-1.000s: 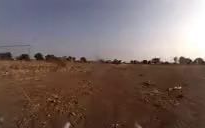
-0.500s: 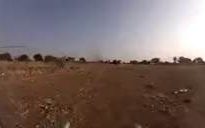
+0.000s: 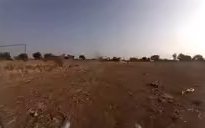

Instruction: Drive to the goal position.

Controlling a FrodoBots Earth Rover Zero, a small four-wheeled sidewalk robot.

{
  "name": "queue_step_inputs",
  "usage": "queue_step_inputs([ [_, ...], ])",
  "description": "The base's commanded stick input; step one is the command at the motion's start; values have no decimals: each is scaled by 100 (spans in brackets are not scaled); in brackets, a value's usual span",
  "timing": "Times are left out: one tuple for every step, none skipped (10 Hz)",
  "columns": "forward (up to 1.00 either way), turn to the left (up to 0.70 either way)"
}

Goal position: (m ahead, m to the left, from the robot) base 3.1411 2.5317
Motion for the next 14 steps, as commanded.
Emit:
queue_step_inputs([
  [50, 0],
  [50, 0],
  [50, 0],
  [50, 0],
  [50, 0],
  [50, 0],
  [50, 0],
  [50, 0],
  [50, 0],
  [50, 0],
  [50, 0],
  [50, 0],
  [50, 0],
  [50, -29],
])
